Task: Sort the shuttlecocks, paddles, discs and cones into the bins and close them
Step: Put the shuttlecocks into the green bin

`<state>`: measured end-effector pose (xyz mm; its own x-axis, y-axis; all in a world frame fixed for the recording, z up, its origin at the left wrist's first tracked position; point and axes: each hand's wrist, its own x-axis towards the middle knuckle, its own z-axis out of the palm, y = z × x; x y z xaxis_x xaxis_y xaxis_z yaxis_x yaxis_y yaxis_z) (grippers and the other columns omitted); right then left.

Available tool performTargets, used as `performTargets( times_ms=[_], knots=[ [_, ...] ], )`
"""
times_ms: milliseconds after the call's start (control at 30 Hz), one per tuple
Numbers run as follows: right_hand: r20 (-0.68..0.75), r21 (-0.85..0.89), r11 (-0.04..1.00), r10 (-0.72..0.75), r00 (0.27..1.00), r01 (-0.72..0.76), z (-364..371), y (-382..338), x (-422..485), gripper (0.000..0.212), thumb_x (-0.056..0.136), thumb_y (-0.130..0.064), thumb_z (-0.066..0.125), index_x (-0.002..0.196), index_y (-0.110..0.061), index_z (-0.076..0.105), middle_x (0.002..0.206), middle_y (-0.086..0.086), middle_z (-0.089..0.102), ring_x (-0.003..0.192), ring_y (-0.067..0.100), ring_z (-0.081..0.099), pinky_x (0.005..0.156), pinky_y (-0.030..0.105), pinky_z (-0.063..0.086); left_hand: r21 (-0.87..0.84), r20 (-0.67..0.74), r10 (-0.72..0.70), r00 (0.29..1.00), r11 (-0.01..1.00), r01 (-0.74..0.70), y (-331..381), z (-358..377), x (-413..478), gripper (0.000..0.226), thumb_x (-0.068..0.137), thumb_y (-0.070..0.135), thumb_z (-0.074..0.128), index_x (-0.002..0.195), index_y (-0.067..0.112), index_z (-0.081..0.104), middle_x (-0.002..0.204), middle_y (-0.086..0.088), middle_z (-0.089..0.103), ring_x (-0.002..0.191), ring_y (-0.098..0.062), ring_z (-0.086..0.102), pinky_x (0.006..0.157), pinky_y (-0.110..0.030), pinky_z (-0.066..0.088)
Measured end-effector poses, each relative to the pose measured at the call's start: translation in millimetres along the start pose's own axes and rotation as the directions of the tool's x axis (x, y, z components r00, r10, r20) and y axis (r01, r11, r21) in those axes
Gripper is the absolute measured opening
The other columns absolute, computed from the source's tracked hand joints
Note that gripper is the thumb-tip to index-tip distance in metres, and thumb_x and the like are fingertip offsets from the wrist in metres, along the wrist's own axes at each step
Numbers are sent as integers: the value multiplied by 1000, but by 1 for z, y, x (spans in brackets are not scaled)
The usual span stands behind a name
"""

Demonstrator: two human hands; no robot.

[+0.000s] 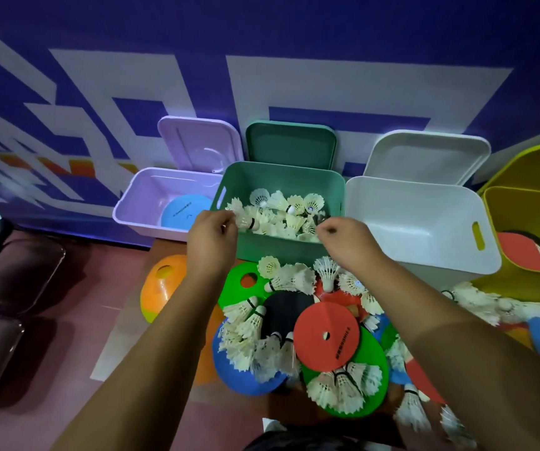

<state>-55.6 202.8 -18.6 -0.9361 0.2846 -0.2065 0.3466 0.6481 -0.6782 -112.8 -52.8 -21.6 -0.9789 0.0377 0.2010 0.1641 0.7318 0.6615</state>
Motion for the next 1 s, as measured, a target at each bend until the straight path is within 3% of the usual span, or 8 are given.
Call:
performTargets(
  times_ms=[67, 167, 367, 467, 567, 733, 900, 1000],
  knots=[
    [35, -12, 1000, 3, 999, -2, 4, 2, -3, 26, 104, -27, 57, 98, -16, 80, 105, -3, 77, 92, 17, 70, 80, 31, 53, 7, 13, 7, 1000, 1000, -7, -3, 5, 21, 23, 101, 15, 60, 114, 11, 78, 105, -12, 66, 100, -30, 61, 77, -26, 36],
    [31, 15, 1000, 22, 999, -23, 8, 6, -4, 23, 104, -29, 58, 98, -21, 79, 106, -8, 74, 98, 12, 67, 84, 30, 49, 51, 95, -27, 995, 998, 22, -1, 16, 49, 33, 102, 18, 59, 130, 6, 69, 122, -19, 64, 111, -37, 62, 91, -35, 46],
    [12, 66, 997, 50, 999, -51, 11, 2, -7, 21, 104, -29, 58, 105, -24, 78, 104, -16, 70, 98, 6, 64, 80, 26, 45, 37, 194, -87, 977, 996, 82, -7, 23, 46, 22, 92, 3, 51, 108, 4, 65, 102, -19, 63, 90, -37, 58, 64, -32, 33],
    [53, 108, 992, 62, 997, -68, 18, 2, -8, 22, 103, -27, 57, 99, -29, 78, 97, -14, 75, 91, 7, 69, 80, 27, 52, -59, 221, -93, 971, 992, 108, -16, 19, 25, 25, 99, 10, 55, 116, 12, 73, 110, -8, 74, 98, -28, 67, 77, -28, 47],
    [111, 73, 996, 50, 993, -59, 30, 3, -13, 24, 101, -24, 56, 97, -31, 78, 89, -14, 75, 78, 9, 69, 72, 30, 54, -126, 301, -130, 945, 977, 175, -29, 22, 0, 20, 100, 15, 57, 111, 22, 73, 101, 2, 76, 84, -21, 70, 71, -32, 56],
    [163, -59, 995, 93, 982, -85, 56, 20, -24, 19, 98, -26, 60, 108, -34, 75, 94, -8, 74, 62, 11, 68, 67, 31, 58, -17, 411, -100, 906, 993, 118, -62, 31, -42, 16, 98, 12, 64, 107, 18, 75, 105, -1, 75, 95, -22, 68, 71, -27, 46],
    [240, -22, 998, 63, 969, -60, 75, 37, -29, 39, 100, -13, 56, 131, -31, 73, 130, 3, 71, 83, 16, 68, 71, 23, 50, 179, 489, -228, 842, 971, 159, -94, 39, -74, 34, 94, 17, 69, 128, 9, 69, 126, -11, 72, 115, -30, 67, 93, -35, 52],
    [307, -17, 995, 98, 947, -97, 88, 41, -32, 40, 102, -11, 53, 135, -26, 72, 139, 2, 69, 105, 23, 72, 86, 25, 49, 284, 524, -322, 789, 939, 194, -111, 42, -92, 53, 91, 31, 75, 137, 8, 63, 134, -15, 66, 121, -33, 62, 99, -39, 51]
  ],
)
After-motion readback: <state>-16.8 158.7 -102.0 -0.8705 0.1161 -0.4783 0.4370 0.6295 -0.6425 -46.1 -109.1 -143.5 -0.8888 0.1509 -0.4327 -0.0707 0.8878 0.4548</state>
